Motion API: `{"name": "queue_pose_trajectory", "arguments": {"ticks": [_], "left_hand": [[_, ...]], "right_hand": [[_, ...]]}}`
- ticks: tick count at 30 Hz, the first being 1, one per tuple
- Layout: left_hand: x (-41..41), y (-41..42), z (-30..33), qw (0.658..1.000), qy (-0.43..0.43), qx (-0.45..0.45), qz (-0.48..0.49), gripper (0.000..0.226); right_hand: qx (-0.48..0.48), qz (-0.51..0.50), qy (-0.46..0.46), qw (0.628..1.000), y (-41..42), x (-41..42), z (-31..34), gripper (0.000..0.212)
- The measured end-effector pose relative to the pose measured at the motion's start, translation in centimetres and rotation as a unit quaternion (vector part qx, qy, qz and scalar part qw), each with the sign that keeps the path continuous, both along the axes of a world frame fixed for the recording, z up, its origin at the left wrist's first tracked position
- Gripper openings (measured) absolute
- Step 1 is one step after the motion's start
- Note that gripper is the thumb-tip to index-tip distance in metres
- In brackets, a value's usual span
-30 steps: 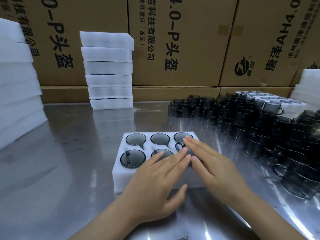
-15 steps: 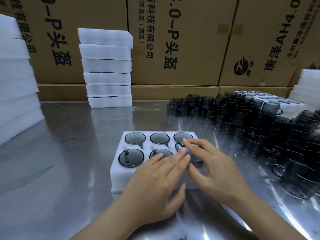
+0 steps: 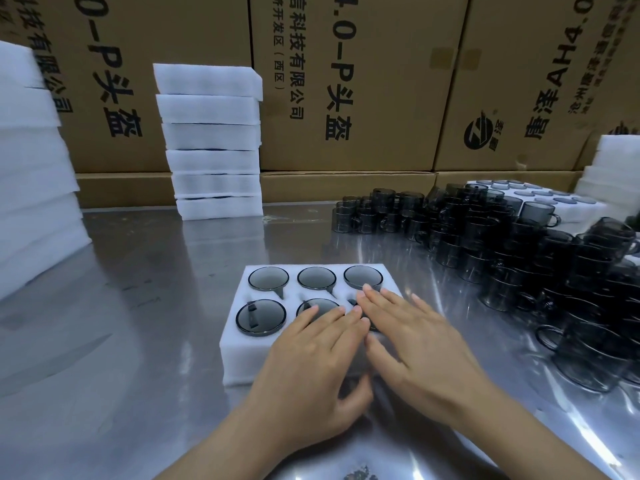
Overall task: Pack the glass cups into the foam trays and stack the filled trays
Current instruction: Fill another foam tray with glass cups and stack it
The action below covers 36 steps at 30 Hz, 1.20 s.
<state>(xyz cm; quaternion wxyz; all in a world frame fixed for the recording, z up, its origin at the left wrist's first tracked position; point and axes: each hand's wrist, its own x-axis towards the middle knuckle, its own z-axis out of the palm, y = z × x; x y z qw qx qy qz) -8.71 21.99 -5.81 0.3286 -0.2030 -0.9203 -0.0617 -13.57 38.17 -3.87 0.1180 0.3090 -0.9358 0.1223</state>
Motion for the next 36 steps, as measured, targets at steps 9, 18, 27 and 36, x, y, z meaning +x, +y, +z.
{"name": "queue_pose_trajectory", "arguments": {"ticks": [9,18,27,36], "left_hand": [[0.7,-0.4,-0.6,0.999,-0.036,-0.038,0.009,0.062],[2.4,-4.6,0.1,0.997,-0.014,-0.007,0.081,0.064],[1.8,-9.4,-1.0,0.905,-0.169,0.369,0.125,0.074],[-5.8,-12.6,-1.2,0.845,-0.133,0.498,0.142,0.051]], "right_hand": [[-0.039,0.002,0.011,0.999,0.0,-0.1,-1.2,0.068],[-0.024,0.018,0.029,0.999,0.3,-0.4,-1.2,0.063],[-0.280,-0.049,-0.066,0.956,-1.7,-1.9,-2.4,0.104],[-0.442,-0.043,-0.170,0.880,-9.2,-11.0,-3.1,0.103]]}}
